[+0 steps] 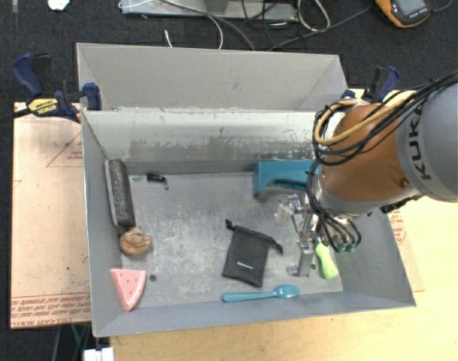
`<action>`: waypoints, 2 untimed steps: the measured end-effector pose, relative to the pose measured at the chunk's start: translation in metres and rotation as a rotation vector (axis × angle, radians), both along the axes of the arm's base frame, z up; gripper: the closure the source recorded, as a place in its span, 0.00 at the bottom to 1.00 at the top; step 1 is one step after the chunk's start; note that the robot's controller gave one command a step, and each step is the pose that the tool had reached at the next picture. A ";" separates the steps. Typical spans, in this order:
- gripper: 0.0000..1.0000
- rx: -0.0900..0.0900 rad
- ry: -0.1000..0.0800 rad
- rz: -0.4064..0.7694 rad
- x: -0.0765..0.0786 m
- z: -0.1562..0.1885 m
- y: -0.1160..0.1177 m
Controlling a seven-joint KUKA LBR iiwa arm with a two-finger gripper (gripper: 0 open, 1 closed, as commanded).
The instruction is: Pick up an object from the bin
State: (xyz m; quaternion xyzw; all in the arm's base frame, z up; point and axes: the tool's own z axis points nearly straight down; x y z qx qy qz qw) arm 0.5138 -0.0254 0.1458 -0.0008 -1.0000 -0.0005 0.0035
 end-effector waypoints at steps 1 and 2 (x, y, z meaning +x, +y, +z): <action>0.00 0.000 -0.007 0.001 0.002 0.004 0.000; 0.00 0.000 -0.015 0.044 0.040 -0.046 0.019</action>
Offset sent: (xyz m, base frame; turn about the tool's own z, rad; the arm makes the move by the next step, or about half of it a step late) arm 0.0476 0.0244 -0.0649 -0.0573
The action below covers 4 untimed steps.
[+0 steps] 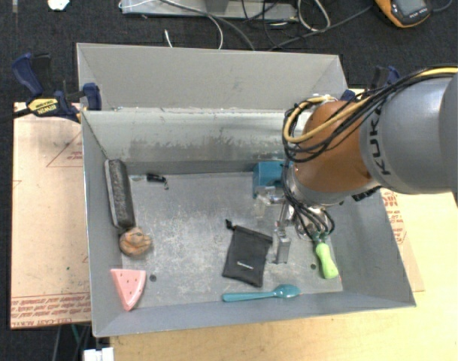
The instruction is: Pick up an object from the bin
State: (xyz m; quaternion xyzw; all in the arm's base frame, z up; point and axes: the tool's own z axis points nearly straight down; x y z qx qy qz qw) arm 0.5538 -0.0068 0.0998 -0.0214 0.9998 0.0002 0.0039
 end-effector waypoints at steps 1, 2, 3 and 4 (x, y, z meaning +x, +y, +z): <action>1.00 0.000 -0.002 0.096 0.028 -0.022 0.019; 1.00 -0.001 -0.002 0.096 0.028 -0.022 0.019; 1.00 -0.001 -0.003 0.193 0.030 -0.009 0.065; 1.00 0.000 0.002 0.138 0.011 0.060 0.040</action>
Offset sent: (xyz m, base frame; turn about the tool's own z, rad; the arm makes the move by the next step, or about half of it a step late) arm 0.0000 0.0000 0.0000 0.0000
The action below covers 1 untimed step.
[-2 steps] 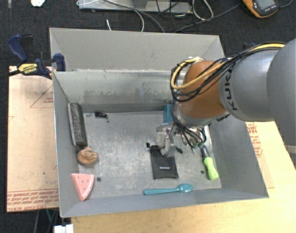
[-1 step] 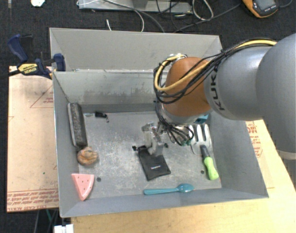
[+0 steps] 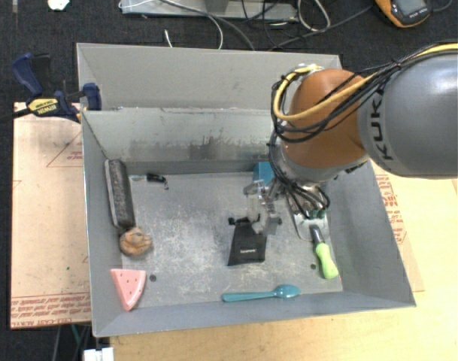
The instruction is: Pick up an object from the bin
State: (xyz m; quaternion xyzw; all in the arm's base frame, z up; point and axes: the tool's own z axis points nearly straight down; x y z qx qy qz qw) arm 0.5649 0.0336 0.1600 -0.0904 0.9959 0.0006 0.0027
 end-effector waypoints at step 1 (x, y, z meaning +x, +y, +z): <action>1.00 0.001 0.001 0.011 -0.008 0.076 0.016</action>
Offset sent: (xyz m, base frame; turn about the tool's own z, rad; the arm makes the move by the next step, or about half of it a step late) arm -0.0093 0.0117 0.1983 0.0184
